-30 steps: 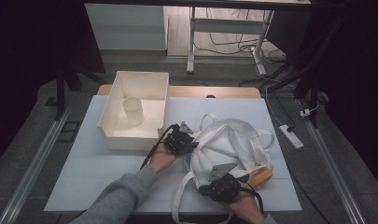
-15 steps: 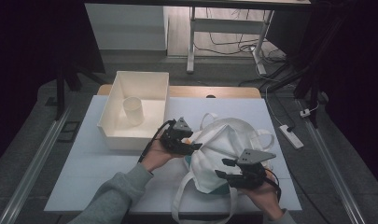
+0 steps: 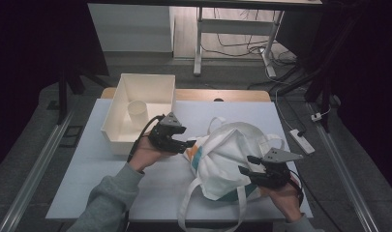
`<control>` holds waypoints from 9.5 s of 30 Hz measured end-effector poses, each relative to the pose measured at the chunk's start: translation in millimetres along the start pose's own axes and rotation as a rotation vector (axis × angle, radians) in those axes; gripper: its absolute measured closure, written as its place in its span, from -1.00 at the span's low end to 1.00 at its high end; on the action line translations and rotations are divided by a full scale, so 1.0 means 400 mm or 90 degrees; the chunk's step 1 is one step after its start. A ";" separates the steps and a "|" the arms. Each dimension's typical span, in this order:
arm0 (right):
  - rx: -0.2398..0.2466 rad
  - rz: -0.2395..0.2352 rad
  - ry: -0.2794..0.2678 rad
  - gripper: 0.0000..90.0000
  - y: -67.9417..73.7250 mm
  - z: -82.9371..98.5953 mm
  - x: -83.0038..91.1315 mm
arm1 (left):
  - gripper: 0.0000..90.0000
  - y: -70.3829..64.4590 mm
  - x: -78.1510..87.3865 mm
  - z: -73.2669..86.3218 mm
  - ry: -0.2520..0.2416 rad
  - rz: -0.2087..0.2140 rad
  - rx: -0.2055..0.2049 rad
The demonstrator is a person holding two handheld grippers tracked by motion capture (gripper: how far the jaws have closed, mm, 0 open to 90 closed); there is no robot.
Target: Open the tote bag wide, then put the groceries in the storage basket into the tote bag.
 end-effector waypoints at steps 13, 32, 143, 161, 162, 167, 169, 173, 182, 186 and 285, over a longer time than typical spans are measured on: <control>-0.015 0.017 -0.004 0.02 -0.023 0.010 0.012 | -0.26 0.048 0.049 0.022 -0.013 -0.023 0.026; -0.014 0.020 0.005 0.02 -0.026 0.014 0.006 | -0.32 0.119 0.094 0.053 -0.027 -0.066 0.070; 0.007 -0.003 0.027 0.01 -0.004 0.015 -0.023 | -0.65 0.434 -0.031 0.058 0.211 -0.317 0.307; 0.009 0.005 0.031 0.01 -0.004 0.015 -0.025 | -0.65 0.435 -0.046 0.054 0.226 -0.328 0.272; 0.008 0.004 0.032 0.01 -0.004 0.015 -0.025 | -0.64 0.436 -0.046 0.054 0.225 -0.327 0.271; 0.009 0.006 0.033 0.01 -0.004 0.016 -0.027 | -0.61 0.438 -0.041 0.052 0.205 -0.311 0.276; 0.008 0.007 0.032 0.01 -0.004 0.015 -0.026 | -0.58 0.439 -0.037 0.052 0.196 -0.301 0.281; 0.008 0.008 0.033 0.01 -0.005 0.016 -0.027 | -0.57 0.438 -0.035 0.053 0.191 -0.293 0.285; 0.009 0.010 0.033 0.01 -0.006 0.017 -0.027 | -0.56 0.437 -0.032 0.055 0.173 -0.257 0.286; 0.008 0.011 0.035 0.01 -0.007 0.018 -0.027 | -0.56 0.435 -0.030 0.056 0.169 -0.254 0.283; 0.016 0.025 0.019 0.00 0.002 0.013 -0.034 | -0.56 0.089 0.264 0.049 -0.184 -0.006 0.073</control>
Point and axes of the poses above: each handheld gripper's, and its own axes: x roughly backward along the jaws, z roughly out of its underside, y roughly to its left, the point moved 1 cm from there along -x, roughly forward along the jaws, and after that the axes turned 11 degrees about y, right-handed, at the moved point
